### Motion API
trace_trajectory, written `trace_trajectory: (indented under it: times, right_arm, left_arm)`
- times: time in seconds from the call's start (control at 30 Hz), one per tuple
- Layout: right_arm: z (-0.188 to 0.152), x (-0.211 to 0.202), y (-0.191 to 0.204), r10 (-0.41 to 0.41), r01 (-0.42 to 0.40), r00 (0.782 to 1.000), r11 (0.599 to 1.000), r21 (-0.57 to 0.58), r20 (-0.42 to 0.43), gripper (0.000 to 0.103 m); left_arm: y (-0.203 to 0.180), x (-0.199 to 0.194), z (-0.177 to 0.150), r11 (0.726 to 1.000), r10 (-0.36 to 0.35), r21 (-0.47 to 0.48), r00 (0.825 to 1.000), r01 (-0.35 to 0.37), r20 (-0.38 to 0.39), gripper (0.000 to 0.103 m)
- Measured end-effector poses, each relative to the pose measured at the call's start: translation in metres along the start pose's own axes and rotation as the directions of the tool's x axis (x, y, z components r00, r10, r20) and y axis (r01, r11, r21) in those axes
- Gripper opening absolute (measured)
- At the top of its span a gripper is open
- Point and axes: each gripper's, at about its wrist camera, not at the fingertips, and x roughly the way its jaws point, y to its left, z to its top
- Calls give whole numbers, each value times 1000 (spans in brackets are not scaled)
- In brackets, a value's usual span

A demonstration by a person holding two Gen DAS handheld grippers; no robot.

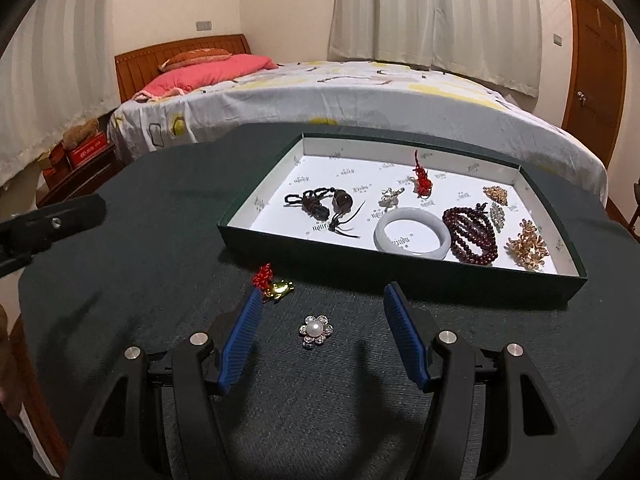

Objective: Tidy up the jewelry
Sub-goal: 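Withdraw both grippers from the box toward the remaining jewelry, then grasp the pearl flower brooch with the right gripper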

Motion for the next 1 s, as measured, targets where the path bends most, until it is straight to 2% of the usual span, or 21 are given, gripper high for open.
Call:
trace_trajectory:
  times: [0.23, 0.43, 0.53, 0.63, 0.77, 0.83, 1.0]
  right_arm:
    - [-1, 12, 3, -33, 33, 998, 999, -7, -50, 62]
    - [-2, 28, -2, -33, 35, 990, 999, 11, -136, 61]
    - [-3, 32, -6, -19, 24, 987, 999, 33, -162, 50]
    - [-5, 31, -6, -18, 23, 987, 999, 28, -162, 44]
    - [-5, 29, -4, 0, 2, 987, 1000, 12, -160, 25]
    - [-5, 28, -3, 6, -6, 987, 1000, 3, -160, 22]
    - [-6, 26, -7, 27, -24, 987, 1000, 17, -159, 22]
  left_arm:
    - [9, 5, -2, 1000, 15, 16, 1000, -14, -20, 73]
    - [10, 8, -4, 1000, 10, 10, 999, -10, -31, 73]
    - [9, 9, -5, 1000, 7, 16, 999, -7, -38, 73]
    - [8, 11, -5, 1000, 5, 17, 999, -4, -42, 73]
    - [7, 14, -7, 1000, 2, 21, 998, -1, -60, 73]
    - [6, 14, -8, 1000, 3, 24, 998, -1, -62, 73]
    - [3, 17, -9, 999, -1, 32, 998, 3, -68, 73]
